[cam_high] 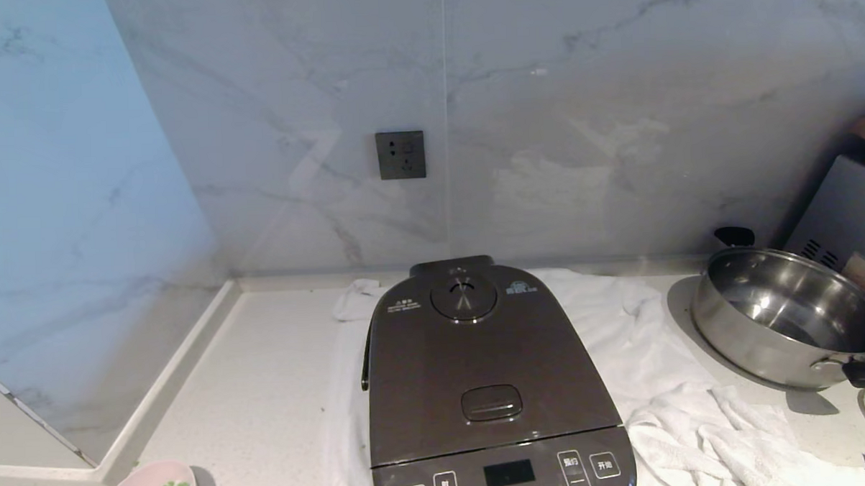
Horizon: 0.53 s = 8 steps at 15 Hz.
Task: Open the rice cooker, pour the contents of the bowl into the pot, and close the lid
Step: Open the rice cooker
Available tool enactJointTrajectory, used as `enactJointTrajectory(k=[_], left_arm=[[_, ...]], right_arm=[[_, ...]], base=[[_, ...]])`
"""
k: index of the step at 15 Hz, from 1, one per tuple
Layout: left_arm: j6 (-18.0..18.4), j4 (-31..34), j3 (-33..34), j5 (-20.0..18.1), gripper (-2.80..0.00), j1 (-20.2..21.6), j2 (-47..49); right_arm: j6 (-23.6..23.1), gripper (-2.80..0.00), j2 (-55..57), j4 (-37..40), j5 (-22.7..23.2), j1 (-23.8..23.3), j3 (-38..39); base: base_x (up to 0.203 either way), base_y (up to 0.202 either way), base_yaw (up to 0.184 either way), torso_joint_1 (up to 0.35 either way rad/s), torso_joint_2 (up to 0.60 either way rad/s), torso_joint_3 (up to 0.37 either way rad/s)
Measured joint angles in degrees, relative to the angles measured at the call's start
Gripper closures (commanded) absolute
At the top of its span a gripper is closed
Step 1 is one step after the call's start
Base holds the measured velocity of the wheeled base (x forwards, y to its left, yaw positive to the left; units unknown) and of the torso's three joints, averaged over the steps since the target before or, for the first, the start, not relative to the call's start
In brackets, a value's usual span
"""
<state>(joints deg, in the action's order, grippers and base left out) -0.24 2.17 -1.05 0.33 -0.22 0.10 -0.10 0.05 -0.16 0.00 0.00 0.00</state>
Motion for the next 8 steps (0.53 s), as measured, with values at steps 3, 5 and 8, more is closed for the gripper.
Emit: enactJointTrajectory(k=[3,5,8], left_arm=[[0.04,-0.05,0.00,-0.04,0.00,0.00,0.00],[0.09,-0.02,-0.02,-0.11,0.00,0.04,0.00],[0.04,-0.02,-0.07,-0.11,0.00,0.01,0.00]], right_arm=[[0.05,0.00,0.00,0.01,0.00,0.00,0.00],[0.09,0.00,0.00,0.01,-0.02,0.00,0.00],[0.10,0.00,0.00,0.05,0.00,0.00,0.00]], base=[[0.000,0.000,0.000,0.000,0.00,0.000],[0.000,0.000,0.000,0.000,0.00,0.000],[0.000,0.000,0.000,0.000,0.00,0.000]])
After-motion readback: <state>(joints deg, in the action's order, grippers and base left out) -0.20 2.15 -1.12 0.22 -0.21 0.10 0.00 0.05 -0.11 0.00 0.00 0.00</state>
